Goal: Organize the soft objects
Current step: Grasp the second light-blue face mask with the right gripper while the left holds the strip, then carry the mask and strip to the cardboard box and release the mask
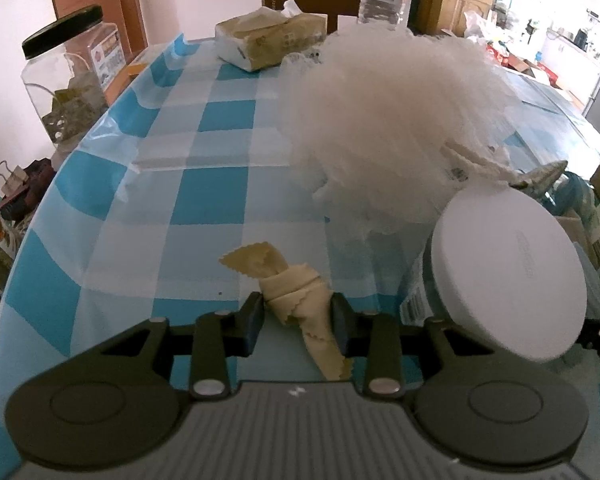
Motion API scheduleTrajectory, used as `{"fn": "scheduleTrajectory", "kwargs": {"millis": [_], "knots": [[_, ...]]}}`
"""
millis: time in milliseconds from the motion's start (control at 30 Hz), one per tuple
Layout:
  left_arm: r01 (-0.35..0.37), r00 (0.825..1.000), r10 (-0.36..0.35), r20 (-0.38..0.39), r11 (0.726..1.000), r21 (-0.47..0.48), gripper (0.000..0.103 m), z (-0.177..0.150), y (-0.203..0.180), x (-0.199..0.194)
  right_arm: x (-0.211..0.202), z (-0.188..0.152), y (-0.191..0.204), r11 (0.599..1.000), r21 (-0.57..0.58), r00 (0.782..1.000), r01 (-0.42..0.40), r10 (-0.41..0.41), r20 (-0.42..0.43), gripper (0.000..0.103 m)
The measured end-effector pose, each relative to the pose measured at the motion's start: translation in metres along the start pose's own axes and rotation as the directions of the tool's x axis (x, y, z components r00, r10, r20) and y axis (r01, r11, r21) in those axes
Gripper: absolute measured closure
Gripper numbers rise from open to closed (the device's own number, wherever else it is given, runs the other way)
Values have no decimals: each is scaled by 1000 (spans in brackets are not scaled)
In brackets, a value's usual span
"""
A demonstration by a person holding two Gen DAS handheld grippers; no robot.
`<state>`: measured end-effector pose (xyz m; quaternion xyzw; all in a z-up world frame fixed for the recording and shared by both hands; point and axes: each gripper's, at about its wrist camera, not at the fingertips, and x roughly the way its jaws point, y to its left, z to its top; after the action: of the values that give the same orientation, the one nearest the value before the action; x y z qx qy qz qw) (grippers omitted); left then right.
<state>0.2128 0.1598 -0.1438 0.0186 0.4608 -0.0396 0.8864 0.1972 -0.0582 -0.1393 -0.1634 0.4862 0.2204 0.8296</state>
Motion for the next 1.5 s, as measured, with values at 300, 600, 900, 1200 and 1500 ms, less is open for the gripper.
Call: {"fn": "scheduleTrajectory", "kwargs": {"millis": [300, 600, 900, 1200, 1500], "knots": [[-29, 1000, 29, 5, 1000, -11, 46, 4, 1, 3, 8, 5, 1, 1000, -13, 1000, -2, 2, -1, 54], [-20, 1000, 21, 13, 999, -40, 62, 7, 8, 6, 9, 6, 0, 1000, -8, 1000, 7, -7, 5, 55], [13, 1000, -12, 16, 999, -47, 68, 6, 12, 1, 4, 5, 2, 1000, -12, 1000, 17, -17, 2, 69], [17, 1000, -16, 13, 1000, -26, 68, 1, 13, -24, -17, 0, 7, 1000, -11, 1000, 20, -20, 17, 69], [39, 999, -39, 4, 999, 24, 68, -14, 5, -53, -26, -8, 16, 999, -20, 999, 41, -40, 32, 64]]}}
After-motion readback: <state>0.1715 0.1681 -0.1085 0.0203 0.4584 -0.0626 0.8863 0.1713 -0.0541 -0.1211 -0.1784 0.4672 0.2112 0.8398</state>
